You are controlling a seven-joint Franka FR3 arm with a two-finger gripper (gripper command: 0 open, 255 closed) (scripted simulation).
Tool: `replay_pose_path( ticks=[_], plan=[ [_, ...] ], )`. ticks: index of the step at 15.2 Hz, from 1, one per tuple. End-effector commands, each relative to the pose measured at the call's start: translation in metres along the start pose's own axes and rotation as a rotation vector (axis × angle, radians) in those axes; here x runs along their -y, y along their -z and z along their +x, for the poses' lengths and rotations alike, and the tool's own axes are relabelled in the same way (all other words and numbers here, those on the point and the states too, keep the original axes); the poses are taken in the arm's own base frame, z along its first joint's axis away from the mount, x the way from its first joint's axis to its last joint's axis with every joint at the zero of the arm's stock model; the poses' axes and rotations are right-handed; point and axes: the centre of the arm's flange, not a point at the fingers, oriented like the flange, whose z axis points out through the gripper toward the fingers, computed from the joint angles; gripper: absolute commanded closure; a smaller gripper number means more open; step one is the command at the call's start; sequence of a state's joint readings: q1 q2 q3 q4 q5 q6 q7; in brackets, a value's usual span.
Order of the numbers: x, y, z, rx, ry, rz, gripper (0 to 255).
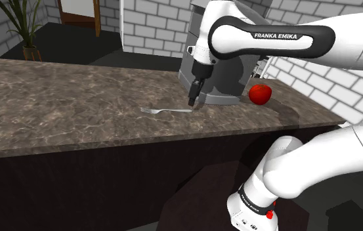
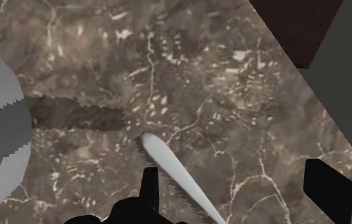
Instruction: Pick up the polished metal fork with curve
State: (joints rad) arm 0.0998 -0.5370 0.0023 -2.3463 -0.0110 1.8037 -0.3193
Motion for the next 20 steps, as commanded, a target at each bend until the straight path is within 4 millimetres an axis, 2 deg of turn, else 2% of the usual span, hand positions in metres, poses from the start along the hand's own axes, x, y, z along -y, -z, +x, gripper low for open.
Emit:
replay_pose_path(
  ticks=[1, 5, 10, 11, 18, 20],
  plan=[
    [0.002, -0.008, 0.024, -0.010, 0.078, 0.006, 0],
    [0.013, -0.022, 0.071, -0.027, 0.230, 0.018, 0],
    [0.038, -0.038, 0.126, -0.049, 0.419, 0.034, 0],
    [0.039, -0.038, 0.126, -0.049, 0.421, 0.034, 0],
    [0.039, -0.078, 0.127, -0.049, 0.421, 0.034, 0],
    [0.039, -0.078, 0.127, -0.049, 0.421, 0.034, 0]
  ],
)
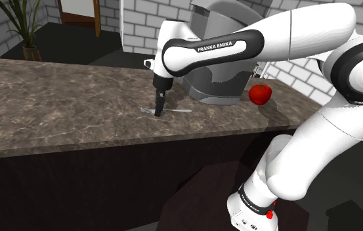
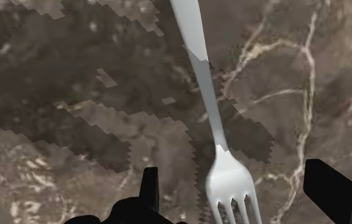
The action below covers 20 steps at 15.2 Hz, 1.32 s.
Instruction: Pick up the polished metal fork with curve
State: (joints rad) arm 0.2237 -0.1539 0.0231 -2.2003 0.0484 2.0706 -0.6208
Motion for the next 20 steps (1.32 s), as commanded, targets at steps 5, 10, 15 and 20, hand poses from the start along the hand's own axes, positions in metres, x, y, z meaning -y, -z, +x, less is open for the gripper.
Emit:
replay_pose_path(
  ticks=[5, 10, 15, 20],
  plan=[
    [-0.001, -0.001, 0.000, -0.001, 0.000, 0.000, 255],
    [0.000, -0.002, 0.000, -0.001, 0.000, 0.000, 255],
    [0.001, 0.024, 0.001, -0.001, 0.000, 0.000, 255],
    [0.001, 0.051, 0.002, -0.001, 0.000, 0.000, 255]
  ],
)
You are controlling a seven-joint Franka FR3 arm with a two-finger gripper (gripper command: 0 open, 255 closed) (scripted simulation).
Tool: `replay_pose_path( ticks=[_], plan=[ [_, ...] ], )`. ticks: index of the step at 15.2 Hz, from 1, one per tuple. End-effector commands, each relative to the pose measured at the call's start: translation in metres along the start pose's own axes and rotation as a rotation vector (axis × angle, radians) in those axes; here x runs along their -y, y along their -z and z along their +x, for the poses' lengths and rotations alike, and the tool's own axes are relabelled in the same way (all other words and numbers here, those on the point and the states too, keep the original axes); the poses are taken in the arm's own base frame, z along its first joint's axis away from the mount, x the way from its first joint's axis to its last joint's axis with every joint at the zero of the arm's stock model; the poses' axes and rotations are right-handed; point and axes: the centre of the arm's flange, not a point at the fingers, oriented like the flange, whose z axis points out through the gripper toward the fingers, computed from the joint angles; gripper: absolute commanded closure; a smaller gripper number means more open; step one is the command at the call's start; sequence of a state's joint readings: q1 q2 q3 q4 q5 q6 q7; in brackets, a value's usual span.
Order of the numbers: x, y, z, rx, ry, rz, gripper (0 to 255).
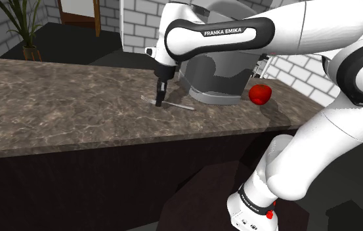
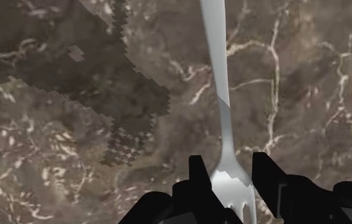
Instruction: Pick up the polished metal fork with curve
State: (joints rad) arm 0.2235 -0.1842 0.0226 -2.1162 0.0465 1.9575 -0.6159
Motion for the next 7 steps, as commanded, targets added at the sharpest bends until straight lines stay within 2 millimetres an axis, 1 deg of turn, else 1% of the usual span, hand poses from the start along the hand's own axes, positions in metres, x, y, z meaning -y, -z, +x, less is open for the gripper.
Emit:
replay_pose_path(
  ticks=[1, 5, 7],
  plan=[
    [0.000, 0.011, 0.000, 0.000, 0.000, 0.000, 255],
    [0.000, 0.032, 0.001, 0.000, 0.000, 0.000, 255],
    [0.000, 0.033, 0.001, 0.000, 0.000, 0.000, 255]
  ],
)
